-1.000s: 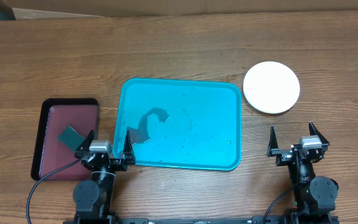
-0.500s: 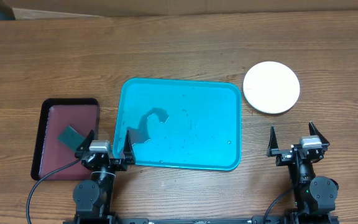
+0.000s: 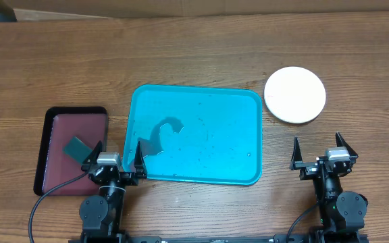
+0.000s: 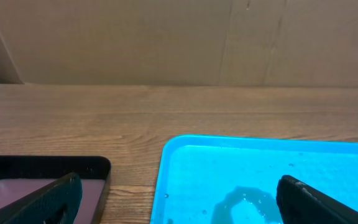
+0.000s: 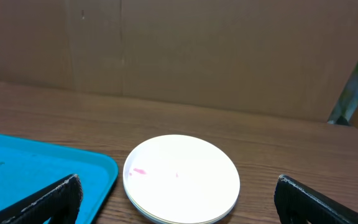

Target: Clean dirty plates on tray and stack at the side

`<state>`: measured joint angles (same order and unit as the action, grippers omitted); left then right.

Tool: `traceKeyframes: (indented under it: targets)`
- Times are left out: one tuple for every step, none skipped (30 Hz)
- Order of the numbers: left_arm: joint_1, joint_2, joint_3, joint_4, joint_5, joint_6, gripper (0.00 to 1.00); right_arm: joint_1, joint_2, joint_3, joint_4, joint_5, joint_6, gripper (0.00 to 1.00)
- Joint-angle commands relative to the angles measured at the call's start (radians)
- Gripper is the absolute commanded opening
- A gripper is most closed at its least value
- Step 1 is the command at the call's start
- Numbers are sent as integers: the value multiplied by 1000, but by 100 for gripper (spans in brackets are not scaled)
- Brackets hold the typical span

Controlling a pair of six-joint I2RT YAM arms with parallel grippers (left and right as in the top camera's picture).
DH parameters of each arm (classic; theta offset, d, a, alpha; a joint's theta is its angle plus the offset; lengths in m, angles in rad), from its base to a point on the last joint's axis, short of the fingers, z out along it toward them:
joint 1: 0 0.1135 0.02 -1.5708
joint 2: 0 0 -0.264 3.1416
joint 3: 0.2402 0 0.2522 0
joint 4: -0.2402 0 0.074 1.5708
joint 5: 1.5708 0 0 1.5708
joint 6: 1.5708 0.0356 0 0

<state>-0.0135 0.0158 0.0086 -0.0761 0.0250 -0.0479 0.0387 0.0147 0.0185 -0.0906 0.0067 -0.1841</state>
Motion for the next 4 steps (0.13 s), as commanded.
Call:
traceKeyframes:
  targets:
    - [-6, -12, -4, -2, -7, 26, 100, -6, -12, -10, 6, 0, 0, 100]
    - [-6, -12, -4, -2, -7, 26, 100, -6, -12, -10, 6, 0, 0, 100]
    - [-6, -12, -4, -2, -7, 26, 100, -6, -12, -10, 6, 0, 0, 100]
    - [-6, -12, -4, -2, -7, 26, 100, -6, -12, -10, 6, 0, 0, 100]
